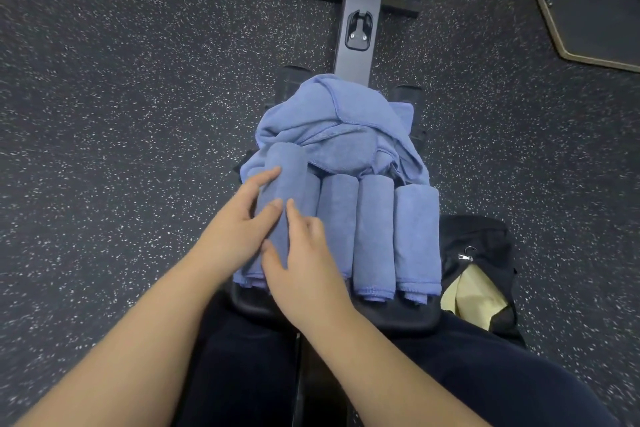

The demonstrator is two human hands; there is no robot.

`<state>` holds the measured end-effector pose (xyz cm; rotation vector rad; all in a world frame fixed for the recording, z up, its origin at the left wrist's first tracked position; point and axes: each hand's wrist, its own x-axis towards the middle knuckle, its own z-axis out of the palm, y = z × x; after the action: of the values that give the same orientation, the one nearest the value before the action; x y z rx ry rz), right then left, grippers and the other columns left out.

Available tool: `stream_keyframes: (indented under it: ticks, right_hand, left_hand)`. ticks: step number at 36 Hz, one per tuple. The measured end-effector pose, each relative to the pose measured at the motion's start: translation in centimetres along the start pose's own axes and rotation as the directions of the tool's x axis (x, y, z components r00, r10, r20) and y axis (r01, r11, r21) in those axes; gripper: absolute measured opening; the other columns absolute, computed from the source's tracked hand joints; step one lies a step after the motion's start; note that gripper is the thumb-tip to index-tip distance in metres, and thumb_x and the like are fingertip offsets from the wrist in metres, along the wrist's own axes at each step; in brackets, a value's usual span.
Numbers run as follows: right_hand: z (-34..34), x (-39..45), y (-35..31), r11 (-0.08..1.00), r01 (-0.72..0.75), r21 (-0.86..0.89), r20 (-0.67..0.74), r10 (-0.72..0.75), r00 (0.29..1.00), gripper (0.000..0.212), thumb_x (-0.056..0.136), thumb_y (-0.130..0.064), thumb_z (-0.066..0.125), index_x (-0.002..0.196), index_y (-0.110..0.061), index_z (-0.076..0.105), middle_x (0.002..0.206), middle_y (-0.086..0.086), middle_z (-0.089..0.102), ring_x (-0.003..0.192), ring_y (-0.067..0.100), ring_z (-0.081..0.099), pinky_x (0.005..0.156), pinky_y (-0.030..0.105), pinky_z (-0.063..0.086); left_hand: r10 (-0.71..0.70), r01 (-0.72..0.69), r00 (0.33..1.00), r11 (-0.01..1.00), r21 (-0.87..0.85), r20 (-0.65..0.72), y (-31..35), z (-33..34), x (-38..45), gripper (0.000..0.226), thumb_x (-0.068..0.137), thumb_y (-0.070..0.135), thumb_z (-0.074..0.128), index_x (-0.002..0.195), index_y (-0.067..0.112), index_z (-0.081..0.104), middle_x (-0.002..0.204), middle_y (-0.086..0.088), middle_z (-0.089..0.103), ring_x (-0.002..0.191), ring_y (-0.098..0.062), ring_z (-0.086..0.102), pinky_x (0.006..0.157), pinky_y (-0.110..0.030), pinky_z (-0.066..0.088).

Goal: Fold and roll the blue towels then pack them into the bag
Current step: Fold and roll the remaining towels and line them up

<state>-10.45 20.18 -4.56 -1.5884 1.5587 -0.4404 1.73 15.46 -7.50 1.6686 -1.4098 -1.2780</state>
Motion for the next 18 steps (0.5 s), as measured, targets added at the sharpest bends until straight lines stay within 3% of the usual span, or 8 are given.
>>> stream_keyframes:
  ticks: [1, 3, 8, 11, 13, 16, 18]
  right_hand:
    - [0.03, -0.05, 0.03, 1.0, 0.005, -0.005, 0.005, -0.005, 1.0, 0.068, 0.098, -0.034, 0.046, 0.153, -0.021, 0.009, 0.142, 0.0, 0.027, 0.13, 0.017, 0.037, 0.104, 0.028, 0.032]
    - [0.09, -0.12, 0.08, 1.0, 0.006, -0.004, 0.004, -0.006, 1.0, 0.068, 0.098, -0.034, 0.047, 0.153, -0.02, 0.01, 0.143, 0.0, 0.027, 0.13, 0.015, 0.036, 0.103, 0.025, 0.029]
    - [0.14, -0.09, 0.29, 0.999, -0.002, 0.036, -0.021, 0.002, 1.0, 0.067, 0.096, -0.033, 0.05, 0.152, -0.022, 0.015, 0.141, 0.0, 0.03, 0.128, 0.014, 0.039, 0.103, 0.026, 0.032]
    - [0.26, -0.05, 0.42, 0.999, -0.006, 0.04, -0.027, 0.007, 1.0, 0.066, 0.097, -0.033, 0.05, 0.152, -0.023, 0.016, 0.14, -0.001, 0.031, 0.126, 0.013, 0.04, 0.103, 0.027, 0.035]
    - [0.3, -0.06, 0.57, 0.999, -0.008, 0.052, -0.044, 0.01, 0.999, 0.065, 0.097, -0.034, 0.051, 0.152, -0.024, 0.019, 0.139, -0.002, 0.032, 0.124, 0.011, 0.041, 0.1, 0.024, 0.034]
    - [0.31, -0.14, 0.82, 0.999, -0.015, 0.05, -0.045, 0.018, 0.999, 0.064, 0.097, -0.036, 0.049, 0.151, -0.024, 0.018, 0.141, -0.004, 0.031, 0.123, 0.008, 0.037, 0.099, 0.02, 0.03]
    - [0.31, -0.18, 1.02, 0.997, -0.034, 0.065, -0.05, 0.037, 0.998, 0.062, 0.097, -0.036, 0.049, 0.15, -0.022, 0.019, 0.146, -0.005, 0.029, 0.128, 0.007, 0.034, 0.1, 0.019, 0.029]
  left_hand:
    - [0.005, -0.005, 1.0, 0.998, 0.068, 0.008, -0.41, -0.17, 0.13, 0.049, 0.076, 0.057, 0.053, 0.124, 0.062, 0.045, 0.121, -0.012, 0.056, 0.104, -0.014, 0.056, 0.088, -0.028, 0.042]
    - [0.026, -0.028, 0.999, 0.997, 0.078, 0.02, -0.65, -0.26, 0.15, 0.051, 0.073, 0.06, 0.054, 0.123, 0.062, 0.045, 0.126, -0.002, 0.055, 0.11, -0.008, 0.052, 0.09, -0.023, 0.04]
    - [0.118, -0.119, 0.993, 0.992, 0.046, 0.032, -0.61, 0.09, 0.08, 0.046, 0.094, 0.025, 0.06, 0.128, 0.05, 0.042, 0.14, 0.014, 0.048, 0.126, -0.001, 0.043, 0.106, -0.025, 0.034]
    - [0.13, -0.128, 0.991, 0.99, 0.062, -0.027, -0.71, 0.36, 0.03, 0.049, 0.091, 0.023, 0.063, 0.13, 0.045, 0.043, 0.128, 0.01, 0.043, 0.112, 0.015, 0.039, 0.098, -0.009, 0.031]
    - [0.115, -0.112, 0.992, 0.991, 0.077, -0.044, -0.77, 0.35, 0.11, 0.05, 0.087, 0.027, 0.068, 0.129, 0.045, 0.046, 0.112, 0.008, 0.038, 0.097, 0.015, 0.041, 0.087, -0.002, 0.032]
    - [0.077, -0.076, 0.997, 0.994, 0.074, -0.007, -1.02, 0.13, 0.33, 0.058, 0.074, 0.054, 0.069, 0.128, 0.051, 0.048, 0.105, 0.0, 0.048, 0.09, -0.008, 0.05, 0.085, -0.019, 0.042]
    - [0.055, -0.055, 0.998, 0.996, 0.077, 0.003, -1.18, 0.11, 0.43, 0.059, 0.07, 0.058, 0.067, 0.126, 0.055, 0.047, 0.106, -0.006, 0.054, 0.088, -0.014, 0.054, 0.087, -0.031, 0.047]
